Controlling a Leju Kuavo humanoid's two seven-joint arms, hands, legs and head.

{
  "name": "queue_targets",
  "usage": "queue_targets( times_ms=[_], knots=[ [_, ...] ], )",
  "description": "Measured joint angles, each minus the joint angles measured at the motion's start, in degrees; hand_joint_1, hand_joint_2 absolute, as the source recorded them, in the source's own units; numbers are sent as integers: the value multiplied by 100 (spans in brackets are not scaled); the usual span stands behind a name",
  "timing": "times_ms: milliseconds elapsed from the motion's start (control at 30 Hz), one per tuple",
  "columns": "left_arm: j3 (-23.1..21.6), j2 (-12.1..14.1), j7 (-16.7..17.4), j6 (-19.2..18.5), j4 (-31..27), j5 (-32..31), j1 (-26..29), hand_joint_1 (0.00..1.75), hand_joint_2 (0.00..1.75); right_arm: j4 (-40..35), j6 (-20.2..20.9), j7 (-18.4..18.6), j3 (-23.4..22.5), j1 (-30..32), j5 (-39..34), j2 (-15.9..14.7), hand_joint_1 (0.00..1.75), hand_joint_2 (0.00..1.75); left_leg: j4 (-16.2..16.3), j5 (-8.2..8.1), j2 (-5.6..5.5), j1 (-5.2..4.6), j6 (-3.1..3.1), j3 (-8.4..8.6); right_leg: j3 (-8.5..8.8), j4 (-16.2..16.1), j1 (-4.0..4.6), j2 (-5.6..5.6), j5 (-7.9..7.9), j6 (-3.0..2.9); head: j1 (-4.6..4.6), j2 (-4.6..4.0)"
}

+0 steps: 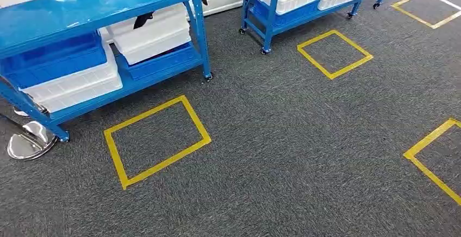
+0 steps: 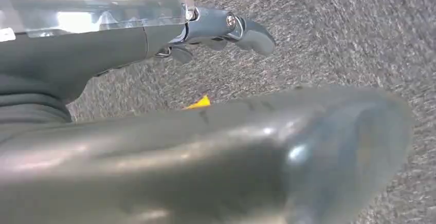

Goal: Take the parts from the cabinet and place them on the table.

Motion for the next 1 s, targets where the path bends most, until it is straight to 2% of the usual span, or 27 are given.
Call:
queue_targets(
  times_ms=[33, 67, 100, 133, 167, 200, 233, 267, 300, 333, 367, 400, 433, 567, 600, 633, 667, 700, 733, 767, 800, 833, 867, 900, 933, 967, 1000],
  knots=[
    [4, 0, 11, 0, 0, -9, 13, 0, 0, 0, 0, 4, 0, -19, 7, 0, 0, 0, -22, 11, -64, 23, -46, 4, 13, -2, 22, -57, 0, -42, 4, 0],
    [9, 6, 17, 0, 0, -11, 22, 0, 0, 0, 0, 9, 0, -23, 11, 2, 0, 0, -16, 0, -118, 22, -85, 6, 29, -46, -12, -124, 20, -88, 2, 0],
    [9, -2, 24, 0, 0, -15, 29, 0, 0, 0, 0, 9, 0, -24, 17, 15, 0, 0, 95, -68, 145, 16, -102, -12, 49, -75, -17, -203, 29, -121, 2, 0],
    [9, -9, 31, 0, 0, -33, 22, 0, 0, 0, -2, 9, -2, -13, 33, 13, 0, 0, 378, -260, 411, 6, -123, -162, 55, -83, -11, -264, 19, -164, -51, 0],
    [9, -9, 44, 0, 0, -33, -3, 0, 0, 0, -4, 9, -2, 9, 35, 13, 0, 0, 857, -510, 559, 18, -147, -408, 56, -82, 5, -353, 11, -178, -46, 0],
    [9, -9, 48, 2, 0, -37, -23, 0, 0, 0, -4, 9, -4, 16, 42, 11, 0, 0, 1308, -696, 609, 27, -161, -642, 58, -82, 22, -438, -1, -193, -48, 0],
    [9, -9, 54, 2, 0, -39, -25, 0, 0, 0, 2, 11, -4, 17, 50, 11, 0, 0, 1665, -801, 628, 37, -173, -831, 58, -80, 31, -518, -14, -197, -48, -2],
    [9, -11, 61, 2, 0, -42, -19, 0, 0, 0, 2, 11, -4, 14, 52, 11, 0, 0, 1803, -780, 645, 47, -181, -912, 68, -80, 37, -592, -25, -199, -48, 0],
    [9, -11, 72, 2, 0, -44, -2, 0, 0, 0, 2, 11, -4, 10, 59, 11, 0, 0, 1661, -630, 659, 49, -178, -849, 87, -80, 39, -655, -40, -195, -48, 0],
    [9, -11, 74, 2, 0, -53, 13, 0, 0, 2, 11, 9, -4, 6, 68, 11, 0, 0, 1301, -396, 676, 48, -163, -668, 116, -80, 41, -718, -59, -189, -48, 0],
    [9, -9, 74, 2, 0, -55, 19, 0, 0, 2, 11, 9, -4, -1, 79, 13, 0, 0, 723, -102, 738, 44, -132, -370, 158, -80, 42, -790, -83, -174, -48, 0],
    [9, -11, 74, 2, 0, -57, 14, 0, 0, 2, 11, 9, -4, 0, 98, 13, 0, 0, 199, 105, 981, 19, -75, -94, 199, -81, 48, -849, -107, -153, -48, 0],
    [9, -9, 74, 2, 0, -59, -8, 0, 0, 4, 11, 9, -4, 2, 111, 15, 0, 0, 62, 16, 1135, -51, -42, -45, 221, -78, 77, -915, -136, -115, -46, 0],
    [13, -13, 81, 2, 0, -64, 31, 0, 0, 7, 9, -11, -2, -57, 144, 15, 0, 0, -16, 60, 886, -67, 67, -62, 309, -132, 68, -1109, -160, 8, -48, 0],
    [15, -13, 87, 2, 0, -64, 43, 0, 0, 7, 9, -15, -2, -57, 153, 15, 0, 0, -95, 120, 823, 15, 111, 31, 331, -115, 42, -980, -204, 58, -44, 0],
    [15, -31, 91, 0, 0, -64, 41, 0, 0, 7, 9, -18, -2, -50, 153, 4, 0, 0, -124, 134, 776, 11, 142, 43, 283, 26, 44, -649, -314, 61, -26, -2],
    [17, -33, 92, -2, 0, -64, 29, 0, 0, 9, 4, -28, -2, -41, 155, 4, 0, 0, -121, 147, 720, 14, 160, 33, 102, 381, 29, -441, -542, 57, -24, 0],
    [20, -33, 92, -2, 0, -61, 8, 0, 0, 13, 7, -26, -2, -39, 155, 4, 0, 0, -118, 151, 645, 15, 167, 23, -164, 904, 25, -365, -793, 64, -22, 0],
    [24, -37, 92, -4, 0, -61, 6, 0, 0, 18, 7, -24, -2, -27, 166, 4, 0, 0, -117, 151, 573, 11, 168, 19, -397, 1338, 25, -348, -948, 77, -20, 0],
    [33, -39, 92, -4, 0, -61, 7, 0, 0, 17, 4, -26, -2, -18, 173, 4, 0, 0, -111, 146, 491, 7, 173, 20, -584, 1647, 28, -343, -991, 85, -20, 0],
    [44, -39, 90, -11, 0, -61, 8, 0, 0, 17, 2, -26, -2, -15, 179, 0, 0, 0, -108, 141, 410, 7, 166, 30, -634, 1658, 27, -342, -878, 89, -20, 0],
    [55, -42, 87, -15, 0, -61, 9, 0, 0, 17, 2, -28, -2, -15, 192, -4, 0, 0, -101, 132, 333, 10, 161, 44, -566, 1423, 24, -338, -653, 86, -20, 0],
    [68, -46, 83, -15, 0, -61, 13, 0, 0, 17, 2, -37, -2, -15, 197, -13, 0, 0, -92, 118, 236, 16, 143, 65, -364, 921, 17, -305, -314, 76, -20, 0],
    [81, -50, 81, -15, 0, -61, 12, 0, 0, 17, 2, -39, -2, -14, 199, -20, 0, 0, -70, 98, 155, 21, 113, 80, -134, 375, -2, -182, -16, 69, -17, 0],
    [92, -55, 76, -17, 0, -61, 11, 0, 0, 17, 2, -39, -2, -1, 205, -24, 0, 0, -48, 78, 95, 29, 84, 48, -10, 10, -33, 105, 70, 55, -17, 0],
    [96, -55, 74, -17, 0, -61, -13, 0, 0, 17, 2, -39, -2, -7, 208, -24, 0, 0, 19, 48, 29, -6, 39, 25, 8, -34, -13, 147, 39, 40, -22, 0],
    [101, -55, 68, -17, 0, -59, -14, 0, 0, 20, 2, -46, -2, -16, 212, -24, 0, 0, 6, 57, -4, 3, 17, 3, -3, -20, -21, 57, 39, 17, -22, 0]
  ],
)
